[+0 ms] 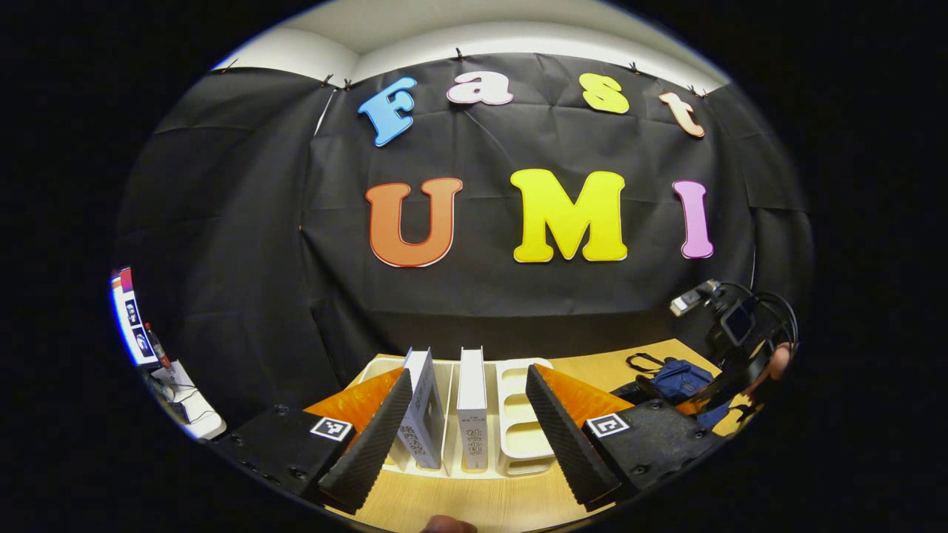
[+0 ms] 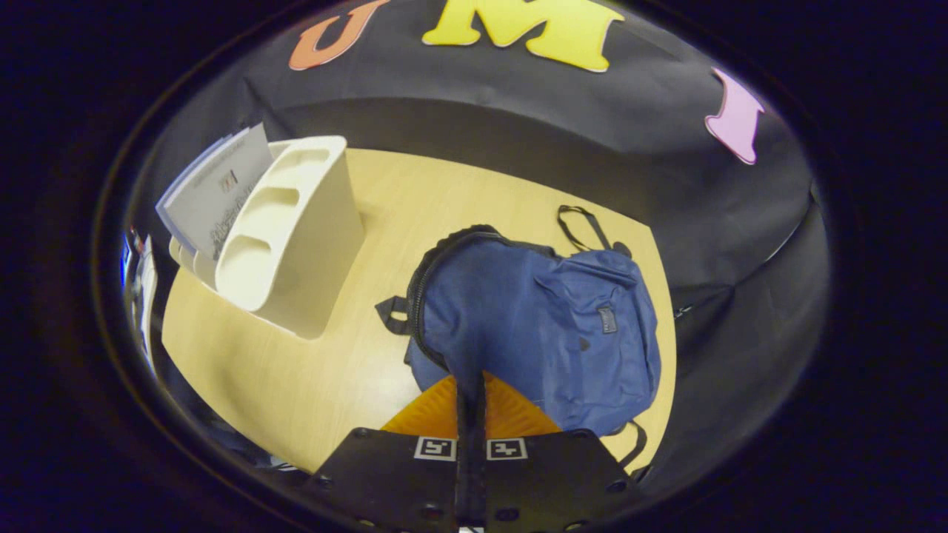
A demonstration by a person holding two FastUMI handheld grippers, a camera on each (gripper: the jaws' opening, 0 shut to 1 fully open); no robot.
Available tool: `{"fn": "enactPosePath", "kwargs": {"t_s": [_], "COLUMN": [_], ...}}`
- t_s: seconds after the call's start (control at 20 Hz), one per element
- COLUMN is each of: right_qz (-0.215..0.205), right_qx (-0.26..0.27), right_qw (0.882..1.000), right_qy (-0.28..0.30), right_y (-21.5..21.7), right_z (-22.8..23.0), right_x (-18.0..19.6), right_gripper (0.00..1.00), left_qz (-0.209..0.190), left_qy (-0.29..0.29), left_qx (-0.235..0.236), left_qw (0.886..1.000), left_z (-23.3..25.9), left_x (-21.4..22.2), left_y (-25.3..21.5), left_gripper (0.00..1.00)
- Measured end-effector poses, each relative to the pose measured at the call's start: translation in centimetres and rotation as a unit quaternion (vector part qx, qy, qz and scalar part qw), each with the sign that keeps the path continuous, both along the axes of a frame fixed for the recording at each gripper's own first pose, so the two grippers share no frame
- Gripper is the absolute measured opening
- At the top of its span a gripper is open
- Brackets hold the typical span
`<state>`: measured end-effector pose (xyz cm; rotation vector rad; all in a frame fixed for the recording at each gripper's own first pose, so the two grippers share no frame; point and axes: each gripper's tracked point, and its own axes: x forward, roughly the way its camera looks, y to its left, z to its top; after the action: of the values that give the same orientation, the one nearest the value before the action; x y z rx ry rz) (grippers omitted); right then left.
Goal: Open the schoolbag, grab two books from the bookshelf and put them into the schoolbag.
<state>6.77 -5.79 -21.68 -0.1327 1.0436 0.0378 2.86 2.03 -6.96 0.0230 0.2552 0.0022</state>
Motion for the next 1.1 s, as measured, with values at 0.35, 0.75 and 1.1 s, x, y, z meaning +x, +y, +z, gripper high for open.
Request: {"fn": "enactPosePath", "kwargs": {"t_s": [0.35, 0.75, 1.1], "right_qz": [-0.02, -0.03, -0.034], "right_qx": [0.02, 0.037, 0.063], "right_qw": [0.999, 0.999, 0.997], "right_qy": [-0.018, -0.027, -0.026], "right_y": [-7.0, -13.2, -14.4], "right_z": [5.8, 9.0, 9.2], "right_x": [0.6, 0.8, 0.2], "right_gripper": [0.0, 0.0, 0.0], "left_qz": [-0.02, -0.042, -0.062], "left_qy": [0.091, 0.225, 0.399], "left_qx": [-0.009, -0.016, -0.001], "left_qw": [0.996, 0.973, 0.915], "left_z": [-2.6, -5.2, -10.1], "left_x": [4.2, 8.2, 9.2], "left_y": [-0.8, -0.6, 0.6], "left_gripper": [0.99, 0.99, 0.98]}}
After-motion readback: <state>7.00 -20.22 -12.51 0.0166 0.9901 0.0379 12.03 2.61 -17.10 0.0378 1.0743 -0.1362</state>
